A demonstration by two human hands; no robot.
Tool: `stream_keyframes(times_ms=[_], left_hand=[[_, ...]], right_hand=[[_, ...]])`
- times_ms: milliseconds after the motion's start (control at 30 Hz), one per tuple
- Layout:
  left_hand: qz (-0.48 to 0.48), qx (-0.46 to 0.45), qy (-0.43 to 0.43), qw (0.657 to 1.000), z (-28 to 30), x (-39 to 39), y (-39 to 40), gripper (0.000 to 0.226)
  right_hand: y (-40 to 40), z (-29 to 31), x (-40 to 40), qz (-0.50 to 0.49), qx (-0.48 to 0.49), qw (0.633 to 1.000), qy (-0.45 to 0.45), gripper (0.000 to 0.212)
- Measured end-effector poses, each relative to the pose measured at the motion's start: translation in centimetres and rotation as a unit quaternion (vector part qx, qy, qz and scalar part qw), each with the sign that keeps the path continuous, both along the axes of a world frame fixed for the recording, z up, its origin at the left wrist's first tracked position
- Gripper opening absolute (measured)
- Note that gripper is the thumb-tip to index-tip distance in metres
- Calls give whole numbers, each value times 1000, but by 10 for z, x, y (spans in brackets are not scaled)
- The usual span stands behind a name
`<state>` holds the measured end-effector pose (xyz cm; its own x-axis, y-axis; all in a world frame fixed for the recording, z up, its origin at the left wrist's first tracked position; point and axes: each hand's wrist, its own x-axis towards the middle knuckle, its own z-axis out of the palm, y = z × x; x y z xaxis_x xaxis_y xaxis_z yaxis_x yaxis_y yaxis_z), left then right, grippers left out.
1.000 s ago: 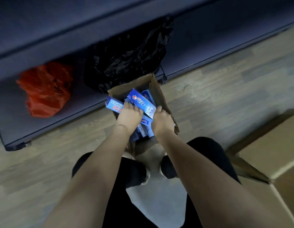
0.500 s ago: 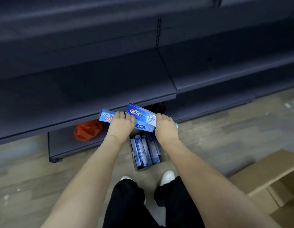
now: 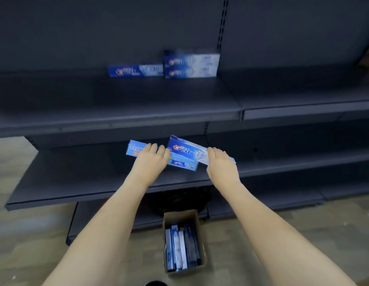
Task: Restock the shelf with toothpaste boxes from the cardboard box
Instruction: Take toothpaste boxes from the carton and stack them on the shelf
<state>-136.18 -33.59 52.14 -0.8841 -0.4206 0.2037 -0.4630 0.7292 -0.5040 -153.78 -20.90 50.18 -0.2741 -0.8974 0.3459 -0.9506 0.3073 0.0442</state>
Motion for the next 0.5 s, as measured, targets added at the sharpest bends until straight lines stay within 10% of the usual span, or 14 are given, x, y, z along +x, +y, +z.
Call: stream_keyframes(times_ms=[500], left_hand=[[-129, -37, 39, 990, 103, -6, -19, 35]], right_hand=[[-17, 118, -84, 166, -33, 982, 83, 51]])
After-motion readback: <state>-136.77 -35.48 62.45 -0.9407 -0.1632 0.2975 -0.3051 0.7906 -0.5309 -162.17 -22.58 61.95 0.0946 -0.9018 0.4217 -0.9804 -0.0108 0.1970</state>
